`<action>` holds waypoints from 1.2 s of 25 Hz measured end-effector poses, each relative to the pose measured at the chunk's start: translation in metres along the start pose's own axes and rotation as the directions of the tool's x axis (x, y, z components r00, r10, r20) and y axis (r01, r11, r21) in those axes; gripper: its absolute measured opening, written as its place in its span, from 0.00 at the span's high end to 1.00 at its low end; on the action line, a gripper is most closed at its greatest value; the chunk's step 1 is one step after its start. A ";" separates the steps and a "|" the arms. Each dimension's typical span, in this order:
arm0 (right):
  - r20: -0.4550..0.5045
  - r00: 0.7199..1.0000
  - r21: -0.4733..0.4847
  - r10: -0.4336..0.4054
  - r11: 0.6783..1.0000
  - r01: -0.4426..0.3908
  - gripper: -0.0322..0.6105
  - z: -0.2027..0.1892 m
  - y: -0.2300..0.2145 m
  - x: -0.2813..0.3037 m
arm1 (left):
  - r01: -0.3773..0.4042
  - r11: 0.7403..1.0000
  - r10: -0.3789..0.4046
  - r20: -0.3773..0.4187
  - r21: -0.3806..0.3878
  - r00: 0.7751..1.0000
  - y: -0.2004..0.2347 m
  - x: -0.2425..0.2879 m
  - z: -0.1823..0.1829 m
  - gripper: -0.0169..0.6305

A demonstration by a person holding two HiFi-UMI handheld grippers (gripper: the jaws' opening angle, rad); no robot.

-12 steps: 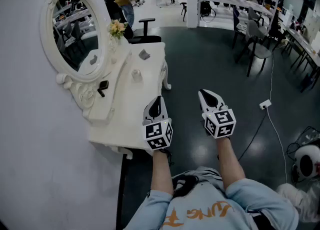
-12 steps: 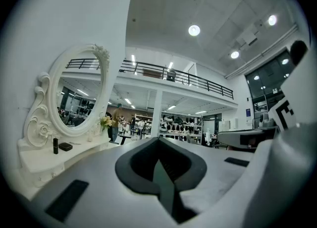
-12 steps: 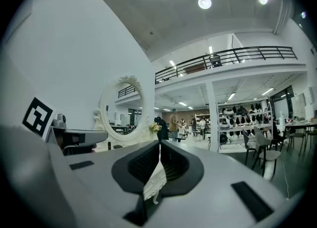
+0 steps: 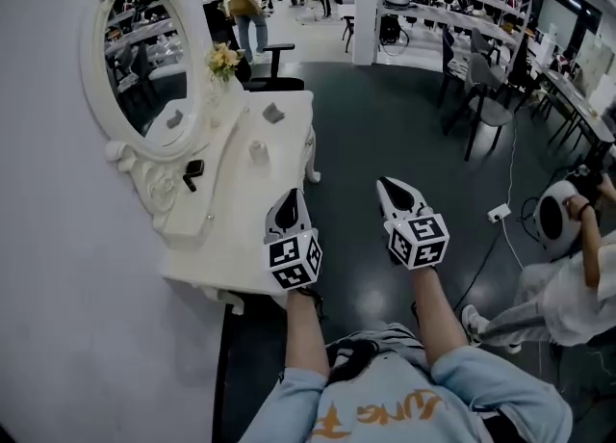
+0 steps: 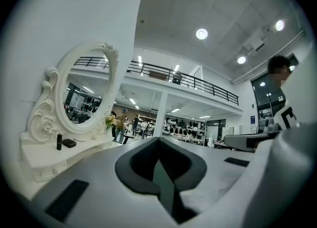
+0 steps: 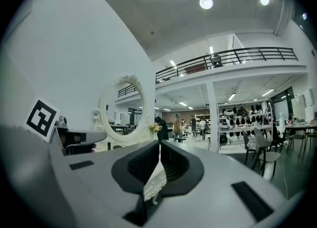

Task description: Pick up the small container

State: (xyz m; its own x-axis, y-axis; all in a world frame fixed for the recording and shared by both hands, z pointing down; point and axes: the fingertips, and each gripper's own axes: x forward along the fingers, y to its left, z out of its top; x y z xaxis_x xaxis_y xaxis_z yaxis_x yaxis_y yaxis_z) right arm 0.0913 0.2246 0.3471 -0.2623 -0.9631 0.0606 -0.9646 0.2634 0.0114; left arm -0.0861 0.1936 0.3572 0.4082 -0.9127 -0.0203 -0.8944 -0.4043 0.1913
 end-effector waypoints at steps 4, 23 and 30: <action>-0.010 1.000 -0.023 -0.011 1.000 0.011 0.90 0.003 -0.006 0.001 | -0.009 1.000 0.010 0.009 -0.028 1.000 0.005 0.007 0.001 0.94; 0.063 0.994 -0.003 0.088 0.996 -0.088 0.90 0.027 -0.020 0.105 | -0.097 0.984 0.086 0.077 0.147 0.993 0.048 0.074 0.034 0.94; 0.000 0.992 0.030 0.124 0.992 -0.124 0.90 0.001 -0.045 0.177 | -0.163 0.964 0.165 0.009 0.212 0.986 0.078 0.129 0.004 0.94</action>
State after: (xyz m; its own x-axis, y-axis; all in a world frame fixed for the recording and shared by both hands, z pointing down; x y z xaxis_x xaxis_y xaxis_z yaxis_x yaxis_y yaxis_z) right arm 0.0881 0.0423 0.3559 -0.3795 -0.9232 0.0612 -0.9252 0.3786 -0.0261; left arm -0.1036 0.0443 0.3657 0.2532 -0.9674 0.0024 -0.9672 -0.2532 -0.0204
